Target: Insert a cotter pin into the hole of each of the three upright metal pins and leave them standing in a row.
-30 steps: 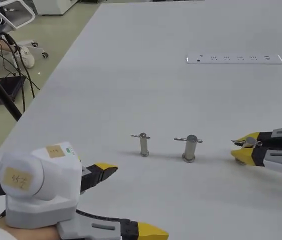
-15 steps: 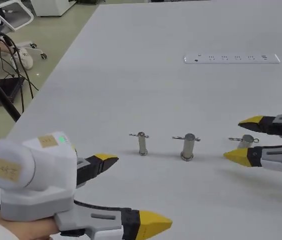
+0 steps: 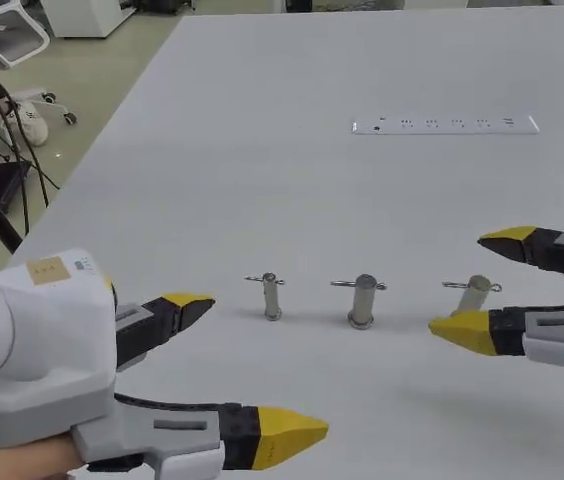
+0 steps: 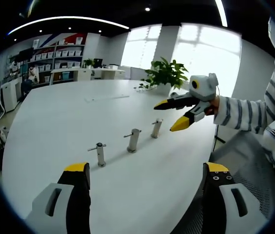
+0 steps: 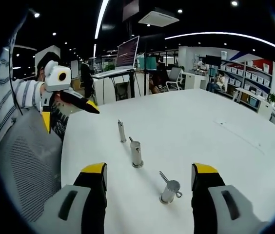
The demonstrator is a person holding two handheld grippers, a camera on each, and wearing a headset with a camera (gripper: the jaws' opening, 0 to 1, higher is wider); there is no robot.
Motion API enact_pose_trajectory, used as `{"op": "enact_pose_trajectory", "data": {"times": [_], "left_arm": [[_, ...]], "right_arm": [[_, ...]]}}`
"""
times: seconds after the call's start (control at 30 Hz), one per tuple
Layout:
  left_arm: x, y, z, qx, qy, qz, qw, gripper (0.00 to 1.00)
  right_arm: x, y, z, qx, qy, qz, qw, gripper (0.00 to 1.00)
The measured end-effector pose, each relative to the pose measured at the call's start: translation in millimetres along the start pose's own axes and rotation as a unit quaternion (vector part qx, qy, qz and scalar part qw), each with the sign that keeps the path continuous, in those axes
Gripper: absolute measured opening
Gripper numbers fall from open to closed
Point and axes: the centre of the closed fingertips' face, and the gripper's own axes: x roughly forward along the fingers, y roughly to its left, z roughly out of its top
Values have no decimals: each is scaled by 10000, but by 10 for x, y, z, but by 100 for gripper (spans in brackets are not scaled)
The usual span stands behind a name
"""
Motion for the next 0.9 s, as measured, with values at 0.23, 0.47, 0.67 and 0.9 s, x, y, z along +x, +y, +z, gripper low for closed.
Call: {"op": "enact_pose_trajectory", "data": {"times": [0.23, 0.47, 0.67, 0.9], "left_arm": [[-9, -12, 71, 3, -105, -24, 9999, 96], [-33, 6, 82, -83, -173, 12, 9998, 97], [-56, 23, 83, -148, -198, 25, 9997, 98], [-74, 13, 89, -214, -274, 39, 9994, 99]], "right_arm": [[-109, 20, 94, 403, -224, -264, 9986, 74], [-217, 83, 74, 716, -247, -426, 9962, 81], [-258, 157, 60, 900, -242, -499, 9944, 87], [-350, 234, 77, 1111, -370, -618, 9912, 91]]}}
